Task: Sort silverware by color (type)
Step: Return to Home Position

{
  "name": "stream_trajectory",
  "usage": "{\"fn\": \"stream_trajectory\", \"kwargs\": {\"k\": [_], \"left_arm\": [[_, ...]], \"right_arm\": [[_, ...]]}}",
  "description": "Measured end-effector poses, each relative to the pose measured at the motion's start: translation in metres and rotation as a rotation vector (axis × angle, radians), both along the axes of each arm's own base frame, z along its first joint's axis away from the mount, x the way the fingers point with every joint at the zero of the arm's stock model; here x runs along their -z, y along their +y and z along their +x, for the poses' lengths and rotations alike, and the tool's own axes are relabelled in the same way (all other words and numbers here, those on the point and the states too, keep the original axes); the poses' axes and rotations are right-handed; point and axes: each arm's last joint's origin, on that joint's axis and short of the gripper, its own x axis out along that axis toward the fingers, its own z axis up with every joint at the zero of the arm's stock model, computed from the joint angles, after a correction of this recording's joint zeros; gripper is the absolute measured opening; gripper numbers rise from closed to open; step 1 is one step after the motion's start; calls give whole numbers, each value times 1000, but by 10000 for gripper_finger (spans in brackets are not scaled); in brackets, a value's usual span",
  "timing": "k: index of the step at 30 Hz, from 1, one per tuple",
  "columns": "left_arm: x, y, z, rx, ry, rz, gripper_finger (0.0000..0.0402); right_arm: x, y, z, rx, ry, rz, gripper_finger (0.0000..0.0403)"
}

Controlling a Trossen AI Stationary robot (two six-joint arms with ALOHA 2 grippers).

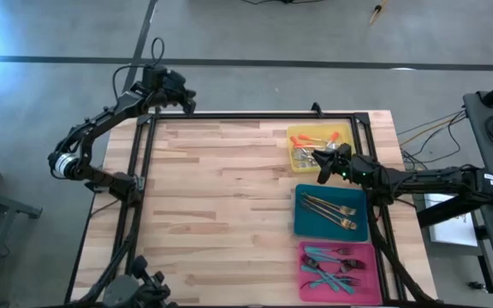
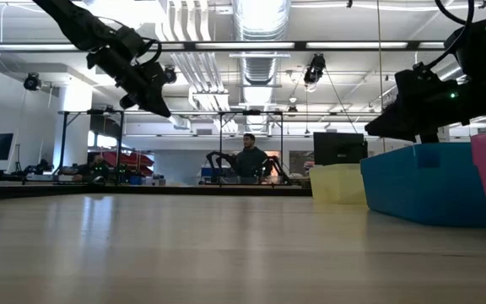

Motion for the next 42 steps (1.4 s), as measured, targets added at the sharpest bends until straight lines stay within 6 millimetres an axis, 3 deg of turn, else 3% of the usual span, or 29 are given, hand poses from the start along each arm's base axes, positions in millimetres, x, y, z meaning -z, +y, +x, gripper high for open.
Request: {"fn": "stream_trajectory", "kwargs": {"k": [11,17,34,42], "left_arm": [[-4,2,1,-20,-43,15,0],[-3,2,1,-18,-39,12,0],[-3,2,1,13,-4,49,0],[-3,1,2,37,-16,40,0]], "right_arm": [[2,4,-14,0,59,16,63],[-6,7,-28,-1,-18,-4,63],[-27,11,-42,0,-258,-67,63],[-26,11,-41,0,-251,-65,63]]}}
